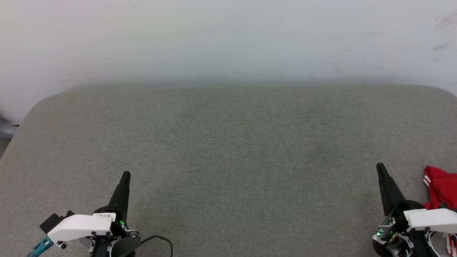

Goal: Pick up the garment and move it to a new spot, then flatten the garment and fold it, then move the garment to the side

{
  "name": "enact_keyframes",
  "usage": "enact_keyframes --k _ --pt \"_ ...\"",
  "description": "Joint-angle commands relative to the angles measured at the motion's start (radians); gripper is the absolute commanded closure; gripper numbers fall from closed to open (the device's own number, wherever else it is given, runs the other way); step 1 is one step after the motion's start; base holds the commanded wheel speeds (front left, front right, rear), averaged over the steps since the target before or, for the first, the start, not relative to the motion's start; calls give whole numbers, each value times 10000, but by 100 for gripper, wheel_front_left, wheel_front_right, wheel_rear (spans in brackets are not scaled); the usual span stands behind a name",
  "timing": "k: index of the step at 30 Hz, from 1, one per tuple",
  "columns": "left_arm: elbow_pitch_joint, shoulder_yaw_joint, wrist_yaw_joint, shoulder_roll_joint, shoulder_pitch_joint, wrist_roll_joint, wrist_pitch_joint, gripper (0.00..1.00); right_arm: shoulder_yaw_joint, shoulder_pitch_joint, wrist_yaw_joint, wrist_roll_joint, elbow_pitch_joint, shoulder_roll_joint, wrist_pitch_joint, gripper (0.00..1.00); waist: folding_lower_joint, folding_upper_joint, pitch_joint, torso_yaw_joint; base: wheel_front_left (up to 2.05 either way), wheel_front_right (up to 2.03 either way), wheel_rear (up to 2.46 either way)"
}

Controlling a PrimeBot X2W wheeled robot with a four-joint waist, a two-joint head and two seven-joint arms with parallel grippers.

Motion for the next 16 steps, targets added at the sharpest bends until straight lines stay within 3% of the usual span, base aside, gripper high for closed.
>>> enact_keyframes --k 1,16 --pt "10 91 -98 -34 -182 -189 86 100 10 -240 -3 235 51 -16 45 100 0 0 1 -3 0 0 0" --pt "56 272 -183 -147 -198 -671 257 100 10 -307 -3 816 224 -12 65 100 0 0 9 -18 0 0 0"
